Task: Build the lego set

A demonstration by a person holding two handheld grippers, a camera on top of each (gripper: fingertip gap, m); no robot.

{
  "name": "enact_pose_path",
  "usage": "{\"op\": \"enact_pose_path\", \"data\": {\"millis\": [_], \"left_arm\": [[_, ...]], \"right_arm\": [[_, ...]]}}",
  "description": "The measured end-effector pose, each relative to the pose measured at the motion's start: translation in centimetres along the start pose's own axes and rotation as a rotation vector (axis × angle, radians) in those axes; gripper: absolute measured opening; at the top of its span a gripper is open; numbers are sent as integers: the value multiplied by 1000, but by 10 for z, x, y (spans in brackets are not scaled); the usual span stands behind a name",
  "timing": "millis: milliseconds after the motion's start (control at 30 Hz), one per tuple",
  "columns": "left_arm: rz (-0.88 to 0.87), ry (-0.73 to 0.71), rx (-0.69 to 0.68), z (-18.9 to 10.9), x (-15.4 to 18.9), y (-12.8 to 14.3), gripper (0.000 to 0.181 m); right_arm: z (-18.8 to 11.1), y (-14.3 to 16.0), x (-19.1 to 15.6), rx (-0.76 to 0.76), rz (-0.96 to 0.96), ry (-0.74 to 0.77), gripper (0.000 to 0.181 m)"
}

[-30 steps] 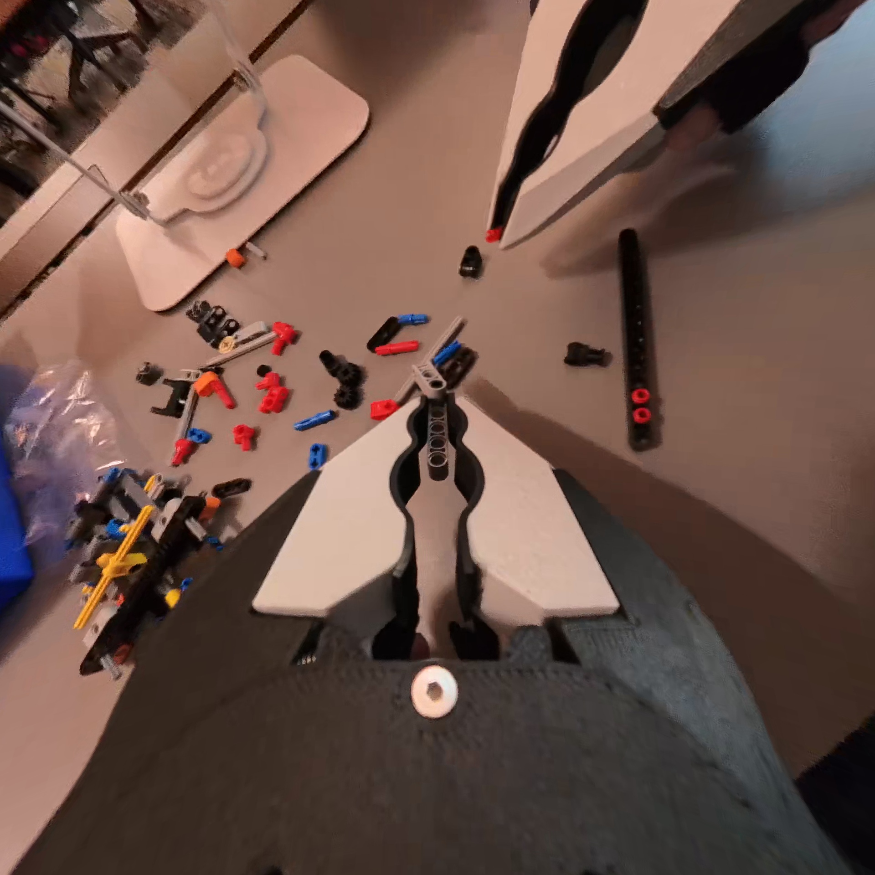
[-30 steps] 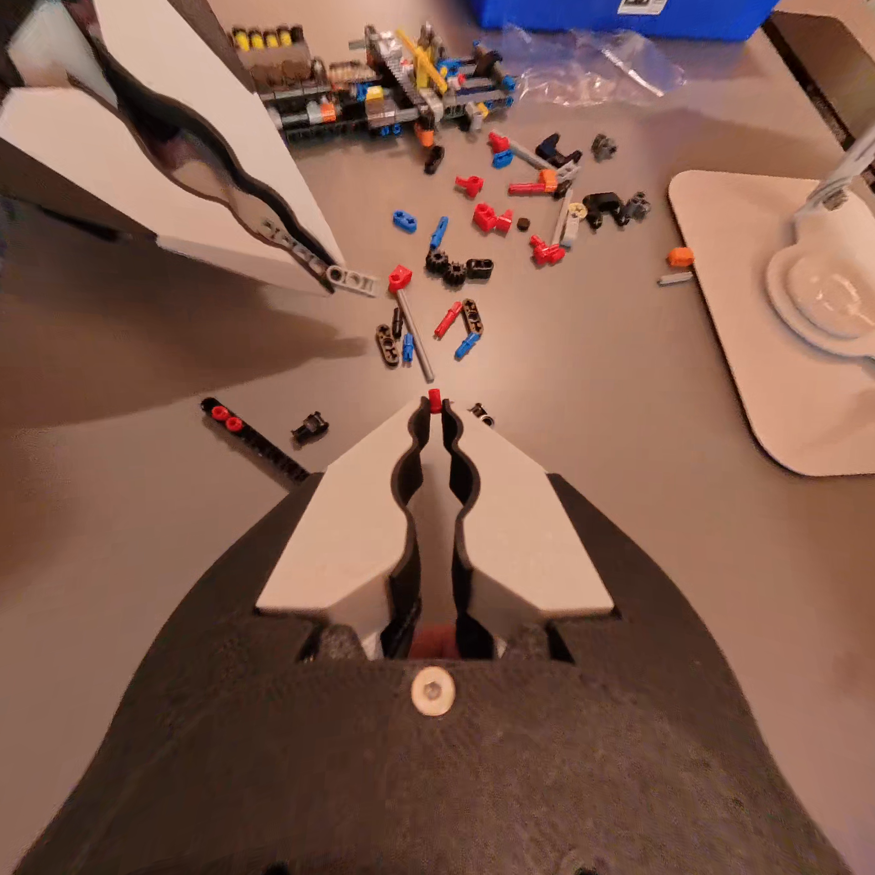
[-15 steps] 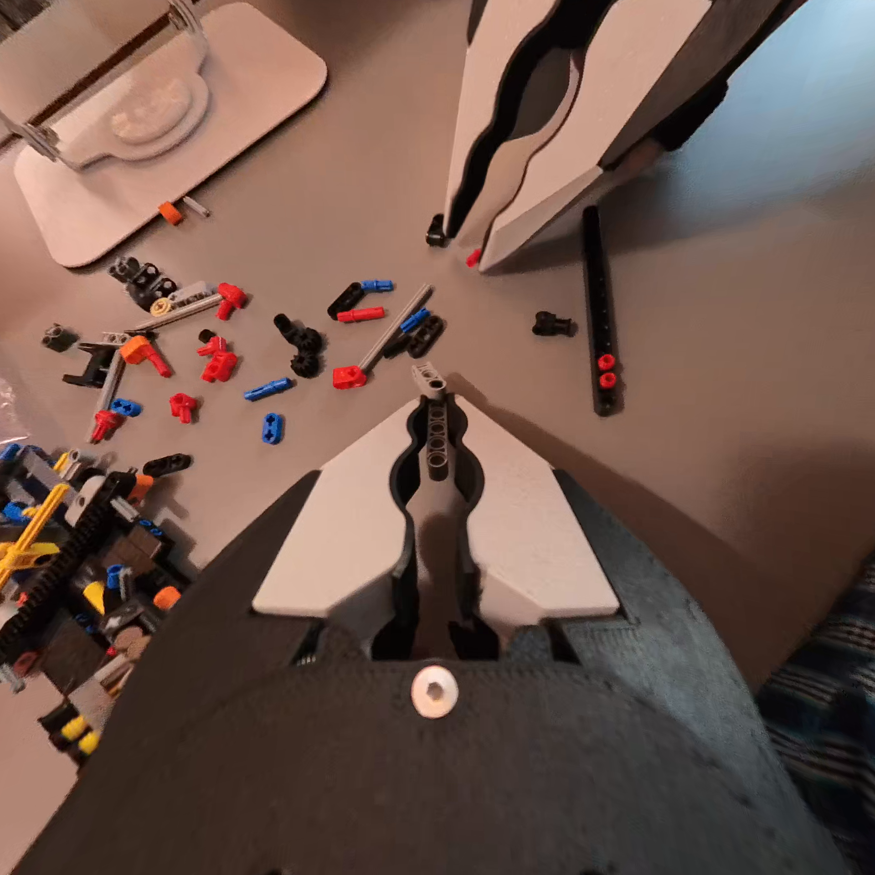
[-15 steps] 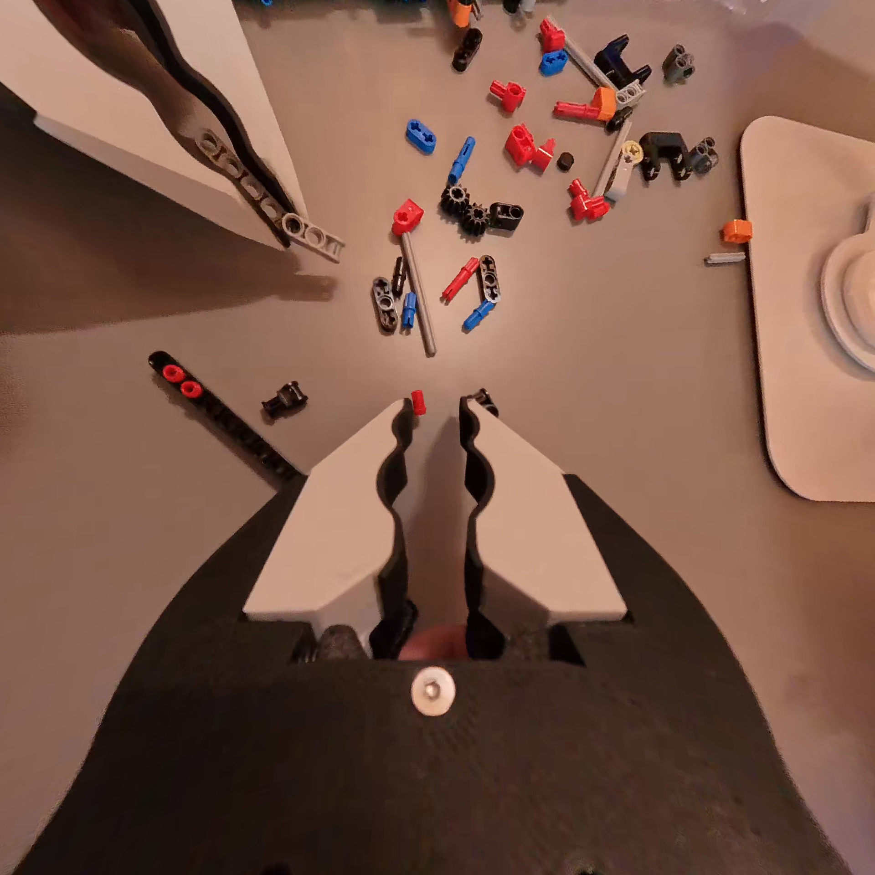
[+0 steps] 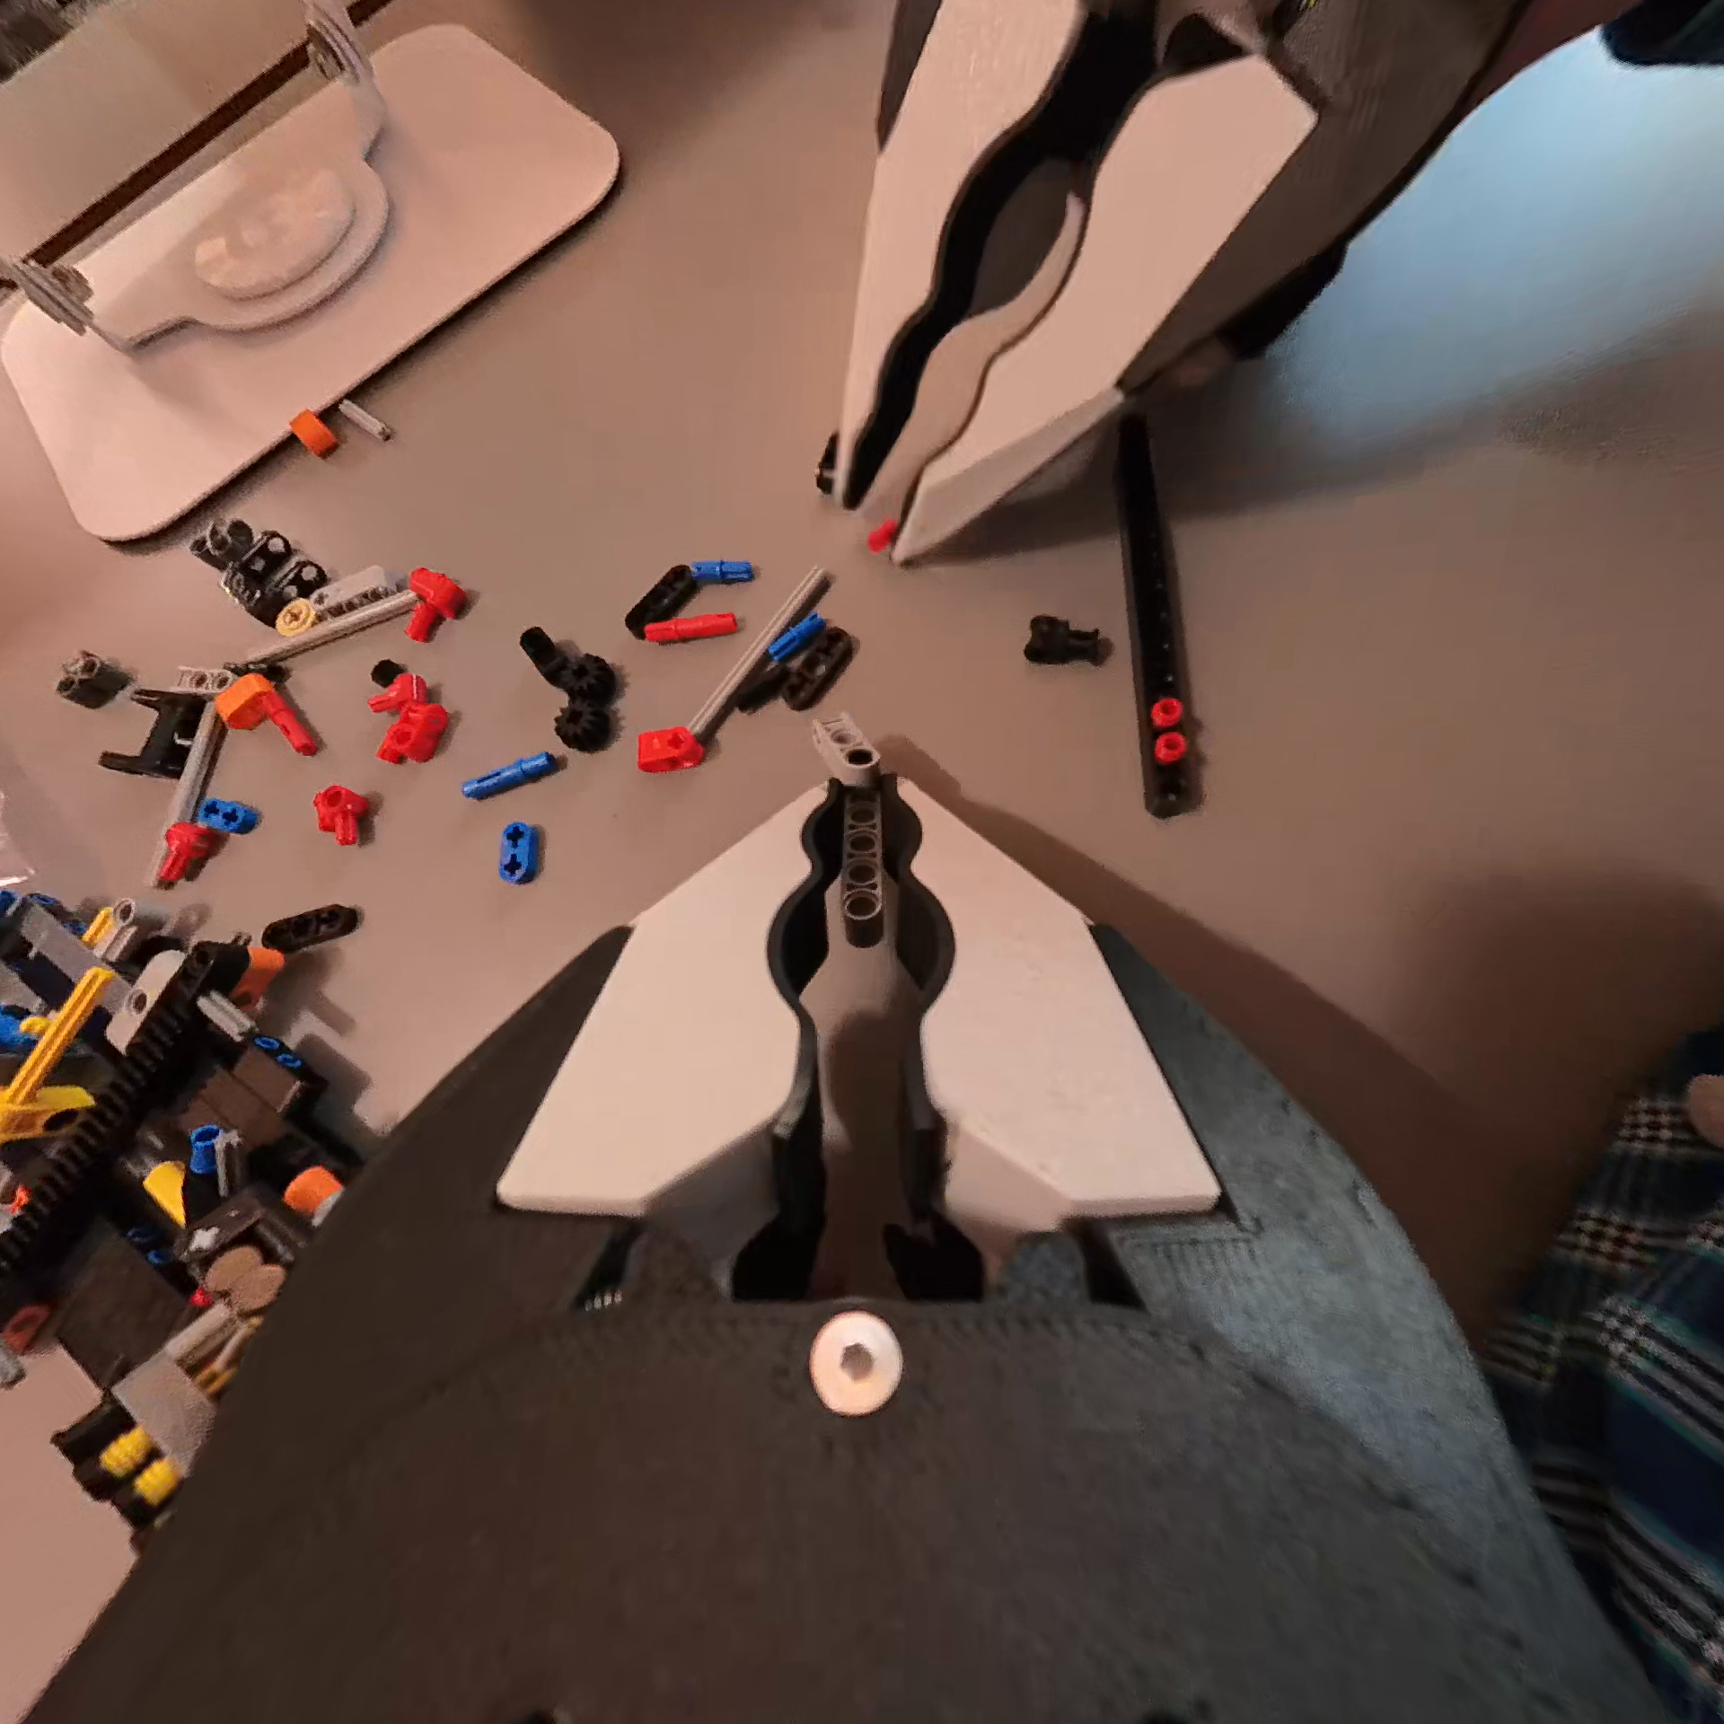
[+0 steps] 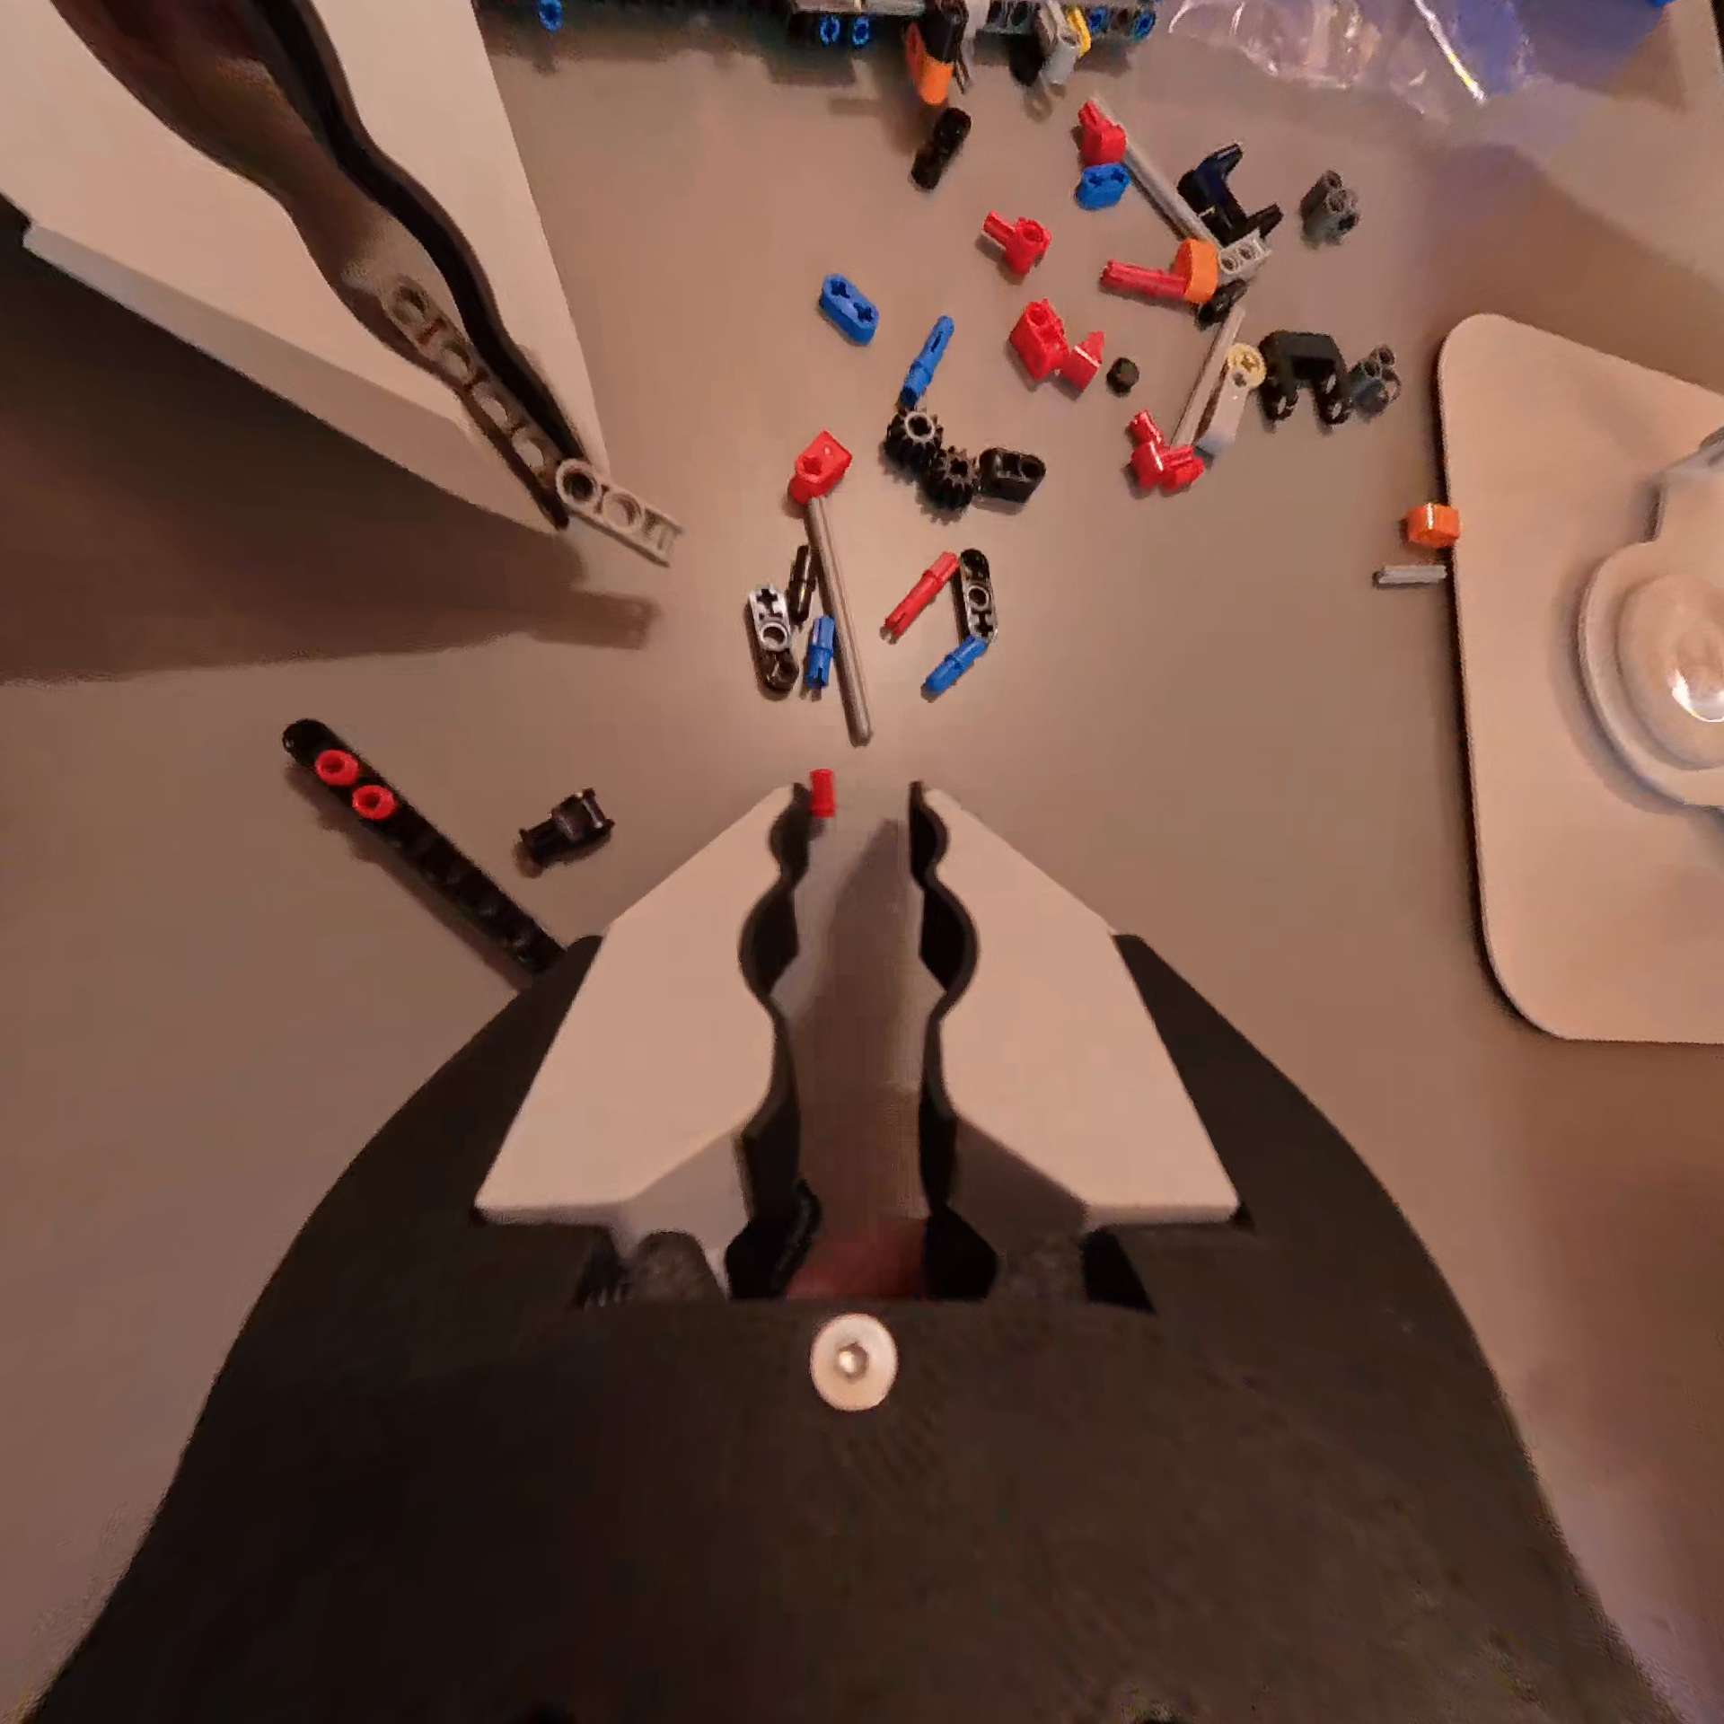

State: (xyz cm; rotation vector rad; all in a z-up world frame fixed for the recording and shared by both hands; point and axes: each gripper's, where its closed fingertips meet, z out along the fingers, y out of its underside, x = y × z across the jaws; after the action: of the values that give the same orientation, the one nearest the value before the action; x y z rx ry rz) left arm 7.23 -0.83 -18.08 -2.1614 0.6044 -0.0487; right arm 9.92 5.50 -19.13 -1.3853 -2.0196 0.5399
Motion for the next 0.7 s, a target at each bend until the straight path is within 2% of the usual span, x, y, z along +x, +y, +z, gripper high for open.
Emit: {"op": "enact_pose_path", "data": {"millis": [33, 100, 200, 233, 400, 533, 700], "left_arm": [[-1, 10, 0, 1, 1, -2, 6], [10, 18, 0, 3, 3, -7, 6], [34, 32, 12, 7, 4, -18, 6], [40, 47, 20, 9, 5, -23, 6], [70, 90, 36, 21, 4, -39, 6], [61, 155, -5, 31, 9, -34, 6], [64, 151, -19, 31, 9, -28, 6]], "right_arm": [[0, -2, -1, -4, -8, -8, 24], [-1, -4, -1, -8, -24, -17, 27], [-4, -8, 2, 22, -52, -18, 5], [-5, -8, 2, 26, -57, -18, 4], [-4, -12, -6, 60, -150, -24, 20], [-3, -11, -5, 54, -200, -7, 26], [-13, -11, -2, 91, -173, -17, 27]]}}
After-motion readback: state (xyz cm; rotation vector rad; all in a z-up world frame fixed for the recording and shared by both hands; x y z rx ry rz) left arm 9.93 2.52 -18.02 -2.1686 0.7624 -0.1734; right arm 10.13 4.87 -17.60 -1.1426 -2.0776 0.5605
